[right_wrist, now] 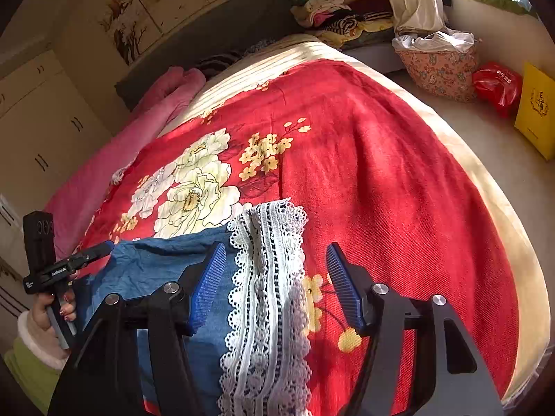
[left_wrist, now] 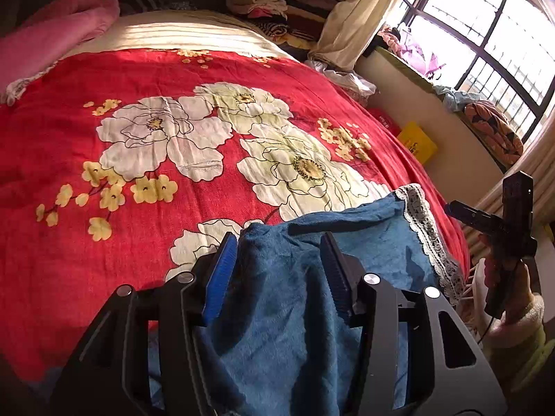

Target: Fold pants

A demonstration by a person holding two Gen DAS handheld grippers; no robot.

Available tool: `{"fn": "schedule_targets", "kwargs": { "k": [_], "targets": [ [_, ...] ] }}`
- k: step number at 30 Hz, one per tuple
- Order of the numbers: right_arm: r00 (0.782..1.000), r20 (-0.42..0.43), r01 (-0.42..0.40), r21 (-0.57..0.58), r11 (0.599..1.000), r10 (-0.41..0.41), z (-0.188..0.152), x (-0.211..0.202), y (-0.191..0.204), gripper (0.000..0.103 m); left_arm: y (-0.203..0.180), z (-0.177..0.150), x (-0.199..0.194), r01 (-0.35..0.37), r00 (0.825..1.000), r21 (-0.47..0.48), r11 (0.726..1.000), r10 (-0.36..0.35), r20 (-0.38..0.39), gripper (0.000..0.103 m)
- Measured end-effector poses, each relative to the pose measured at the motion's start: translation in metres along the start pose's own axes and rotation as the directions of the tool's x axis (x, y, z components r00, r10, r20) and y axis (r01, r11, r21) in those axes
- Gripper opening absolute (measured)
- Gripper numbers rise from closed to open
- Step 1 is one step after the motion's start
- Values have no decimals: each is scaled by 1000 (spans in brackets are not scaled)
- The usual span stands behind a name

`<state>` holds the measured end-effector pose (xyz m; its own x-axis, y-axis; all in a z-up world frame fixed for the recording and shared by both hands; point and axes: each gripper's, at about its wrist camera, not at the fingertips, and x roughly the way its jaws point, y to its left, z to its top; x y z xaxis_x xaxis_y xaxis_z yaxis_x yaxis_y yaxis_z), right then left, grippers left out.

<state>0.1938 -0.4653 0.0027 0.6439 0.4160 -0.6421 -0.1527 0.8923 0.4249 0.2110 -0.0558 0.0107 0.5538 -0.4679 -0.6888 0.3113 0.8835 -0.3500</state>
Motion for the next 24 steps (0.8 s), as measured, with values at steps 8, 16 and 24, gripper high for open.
{"fn": "schedule_targets", "kwargs": {
  "k": [8,16,24],
  "targets": [
    [999,45,20,45,999,-22,-56,-56,4,69,-12,-48,-73,-7,996,-38,999,10,89,65],
    [999,7,41,52,998,-42,-96,-61,21,73,-1,-91,-133,-86,988,-97,992,98,120,89],
    [994,-14,113,78,991,-112,-115,-51,22,74,57,-139,-175,-194,967,-294,936,233,104,91]
  ]
}}
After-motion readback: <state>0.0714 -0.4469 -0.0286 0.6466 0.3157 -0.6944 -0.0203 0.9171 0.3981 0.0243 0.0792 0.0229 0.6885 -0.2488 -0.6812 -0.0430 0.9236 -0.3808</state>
